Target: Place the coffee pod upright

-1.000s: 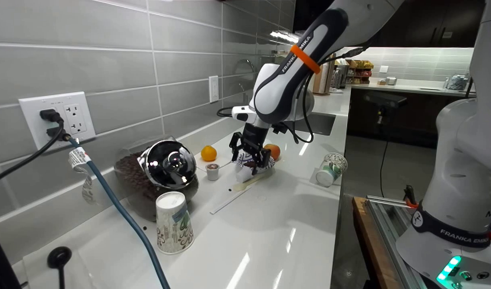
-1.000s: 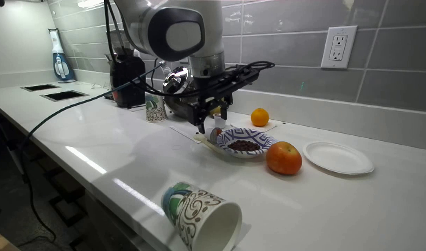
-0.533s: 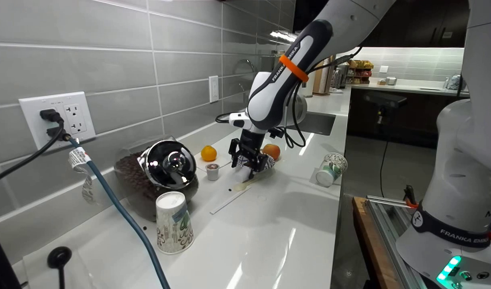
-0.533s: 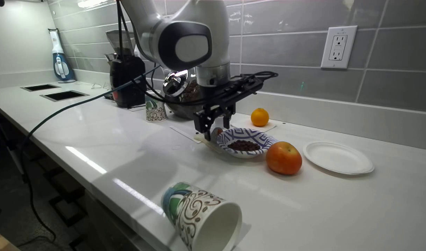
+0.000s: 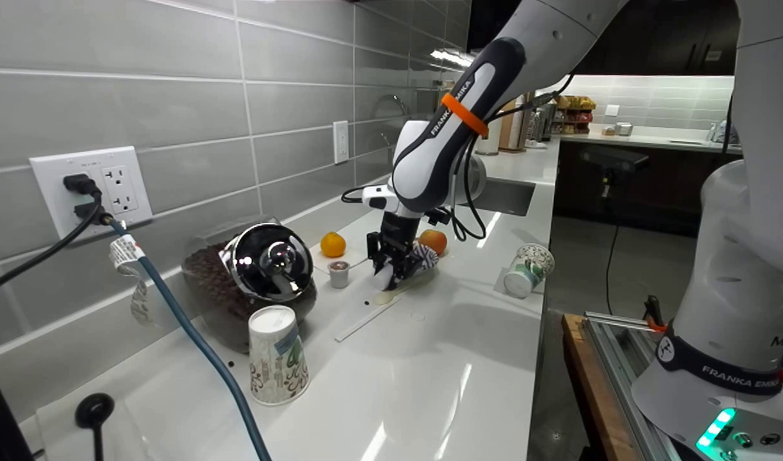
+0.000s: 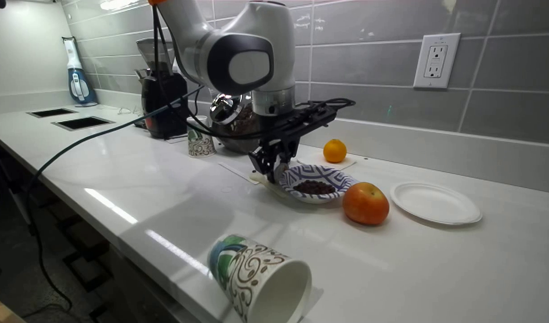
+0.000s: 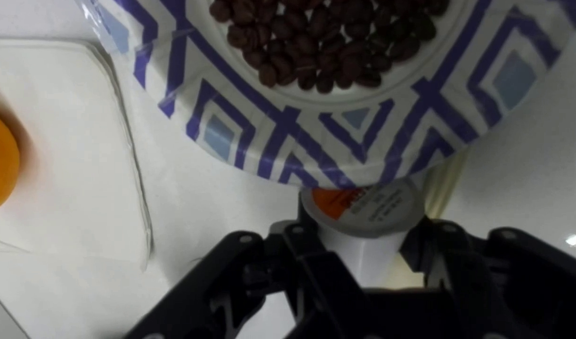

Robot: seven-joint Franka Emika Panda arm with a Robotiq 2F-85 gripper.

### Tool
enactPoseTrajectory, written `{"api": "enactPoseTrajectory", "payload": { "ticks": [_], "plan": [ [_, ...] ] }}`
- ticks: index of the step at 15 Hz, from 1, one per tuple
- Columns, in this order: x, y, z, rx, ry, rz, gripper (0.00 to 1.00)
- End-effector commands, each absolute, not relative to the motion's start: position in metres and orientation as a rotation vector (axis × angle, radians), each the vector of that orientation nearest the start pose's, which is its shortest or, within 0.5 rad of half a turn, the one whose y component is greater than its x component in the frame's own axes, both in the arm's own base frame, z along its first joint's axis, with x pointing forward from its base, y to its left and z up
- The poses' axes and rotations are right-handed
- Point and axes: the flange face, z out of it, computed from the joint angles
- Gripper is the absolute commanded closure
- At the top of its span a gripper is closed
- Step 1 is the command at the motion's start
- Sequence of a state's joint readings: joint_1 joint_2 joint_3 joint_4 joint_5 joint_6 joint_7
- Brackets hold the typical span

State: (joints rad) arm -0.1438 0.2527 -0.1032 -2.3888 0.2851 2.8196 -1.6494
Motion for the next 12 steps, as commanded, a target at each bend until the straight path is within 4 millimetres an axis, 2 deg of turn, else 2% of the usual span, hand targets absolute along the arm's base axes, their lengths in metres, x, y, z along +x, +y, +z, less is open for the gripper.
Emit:
{"api": "enactPoseTrajectory", "payload": {
  "ticks": [1,3,5,8,10,12],
  "plan": [
    [0.502,-0.138,0.235,-2.714,-1.769,-0.263,0.80],
    [0.499,-0.128,0.236,-2.717,-1.837,-0.212,0.83],
    [0.497,-0.120,0.235,-2.732,-1.928,-0.094,0.81],
    [0.514,-0.115,0.239,-2.774,-2.064,0.087,0.80],
    [0.524,-0.096,0.245,-2.800,-2.166,0.204,0.80],
    [0.529,-0.068,0.246,-2.789,-2.292,0.320,0.80]
  ]
}}
